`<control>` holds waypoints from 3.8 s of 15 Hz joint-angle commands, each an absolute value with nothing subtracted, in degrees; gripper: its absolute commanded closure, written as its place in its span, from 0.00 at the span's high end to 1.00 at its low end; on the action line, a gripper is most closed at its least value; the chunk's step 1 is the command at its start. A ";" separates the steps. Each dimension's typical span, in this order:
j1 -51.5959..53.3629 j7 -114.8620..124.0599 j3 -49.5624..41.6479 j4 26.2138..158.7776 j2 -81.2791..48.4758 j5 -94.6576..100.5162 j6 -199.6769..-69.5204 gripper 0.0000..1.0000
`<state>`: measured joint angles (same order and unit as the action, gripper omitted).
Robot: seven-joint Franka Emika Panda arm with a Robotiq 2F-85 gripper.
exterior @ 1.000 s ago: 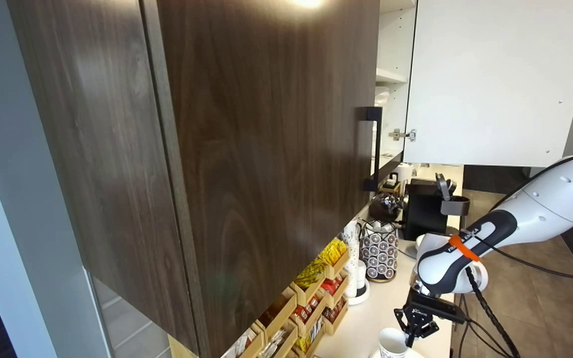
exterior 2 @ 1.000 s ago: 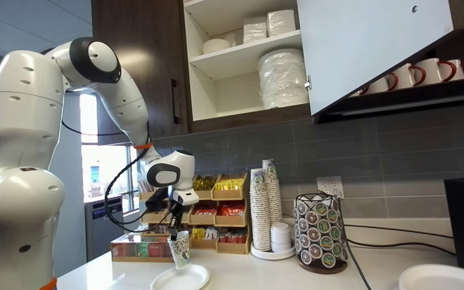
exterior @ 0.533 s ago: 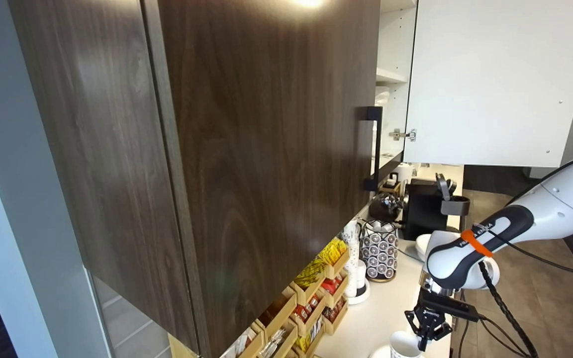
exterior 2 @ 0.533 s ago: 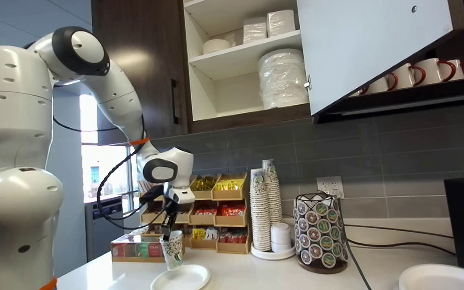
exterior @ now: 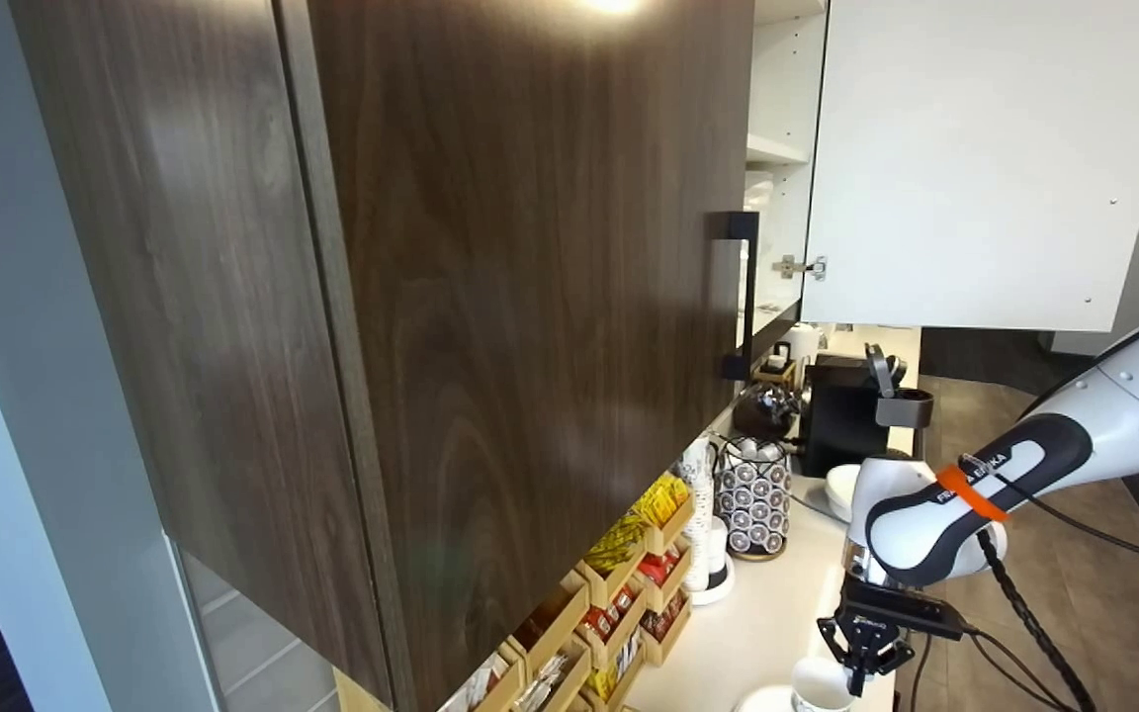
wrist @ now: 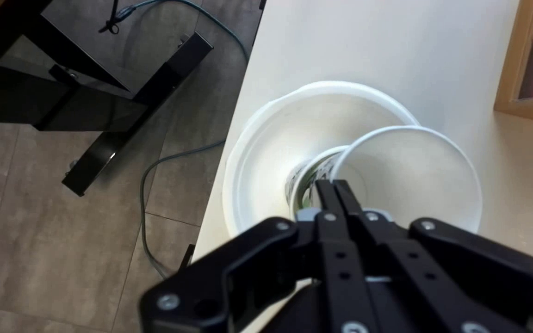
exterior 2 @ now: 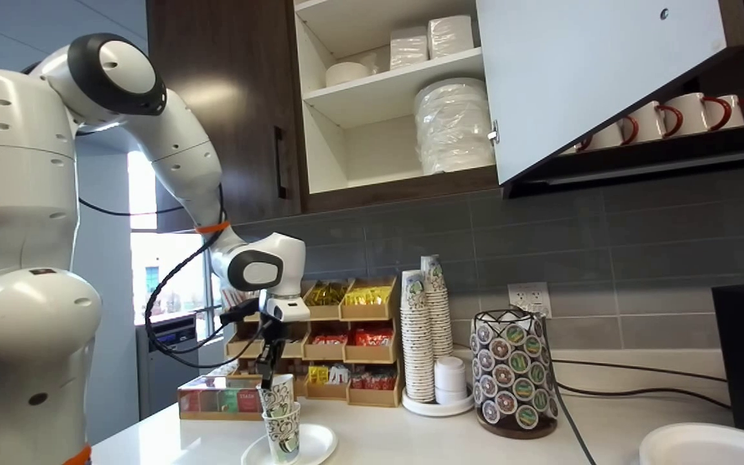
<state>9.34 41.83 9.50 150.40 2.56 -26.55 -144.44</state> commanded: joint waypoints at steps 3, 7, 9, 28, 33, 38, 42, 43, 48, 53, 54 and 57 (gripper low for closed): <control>9.51 42.62 9.80 151.86 8.83 -26.73 -143.50 0.01; 8.22 44.20 9.25 152.99 14.33 -25.96 -144.77 0.01; 7.66 43.59 8.63 153.07 16.00 -26.94 -145.19 0.01; 0.27 41.22 0.24 152.55 1.66 -33.41 -148.96 0.01; -0.81 40.47 -0.96 150.70 -3.88 -36.28 -153.91 0.01; -2.32 38.41 -1.63 148.03 -6.99 -41.61 -156.32 0.01; -2.53 37.69 -1.79 146.17 -8.75 -43.74 -157.13 0.35; -2.42 37.22 -1.67 146.14 -8.58 -44.12 -157.35 0.42; -1.09 36.16 -1.83 148.93 -6.45 -40.45 -160.60 0.80; 1.42 28.35 1.16 153.90 -2.77 -36.84 -167.56 1.00; 1.94 26.56 2.14 154.77 -1.61 -36.98 -168.06 1.00; 2.18 27.12 2.23 153.05 -3.24 -35.55 -166.73 1.00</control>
<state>2.20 27.11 2.24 153.08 -3.21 -35.52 -166.73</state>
